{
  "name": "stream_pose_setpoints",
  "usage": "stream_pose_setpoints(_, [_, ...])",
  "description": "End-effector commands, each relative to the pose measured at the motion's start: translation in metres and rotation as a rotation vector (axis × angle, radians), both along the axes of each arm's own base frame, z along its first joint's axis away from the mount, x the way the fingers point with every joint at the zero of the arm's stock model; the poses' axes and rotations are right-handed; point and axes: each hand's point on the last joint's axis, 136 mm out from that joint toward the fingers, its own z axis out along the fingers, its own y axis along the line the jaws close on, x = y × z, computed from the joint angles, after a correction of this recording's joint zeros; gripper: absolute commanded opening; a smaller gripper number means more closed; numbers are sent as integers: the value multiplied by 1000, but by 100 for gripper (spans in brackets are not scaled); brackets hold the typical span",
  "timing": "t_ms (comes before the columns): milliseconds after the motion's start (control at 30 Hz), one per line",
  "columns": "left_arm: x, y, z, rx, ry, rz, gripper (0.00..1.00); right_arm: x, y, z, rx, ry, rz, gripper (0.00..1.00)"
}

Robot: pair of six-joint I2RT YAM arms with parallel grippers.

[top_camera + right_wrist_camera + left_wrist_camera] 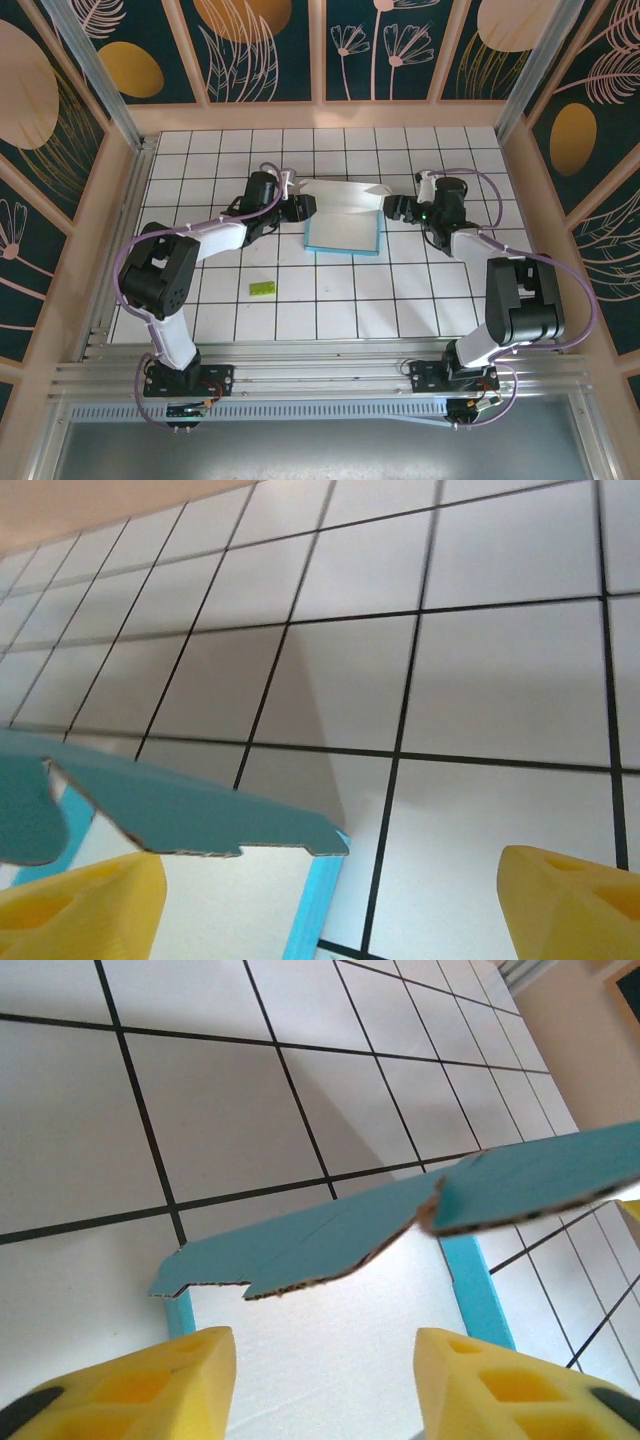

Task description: Fold the paper box

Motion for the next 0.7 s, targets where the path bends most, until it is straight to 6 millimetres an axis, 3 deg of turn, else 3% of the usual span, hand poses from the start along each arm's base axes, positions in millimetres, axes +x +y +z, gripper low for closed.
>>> stream_pose_setpoints(0, [2, -4, 22, 7, -54, -23, 54, -15, 28, 12, -59, -71, 267, 84])
stream_pose_setpoints(167, [6, 4, 21, 82, -80, -10, 56, -16, 39, 13, -65, -100, 338, 80])
stream_pose_setpoints(267, [8, 8, 24, 135, -111, -13, 57, -12, 42, 12, -53, -92, 338, 72])
stream_pose_setpoints(400, [10, 4, 23, 181, -124, -64, 58, -6, 46, 8, -34, -71, 315, 61])
stream_pose_setpoints(667, [10, -4, 21, 254, -179, -193, 58, -4, 47, 6, -41, -78, 294, 53])
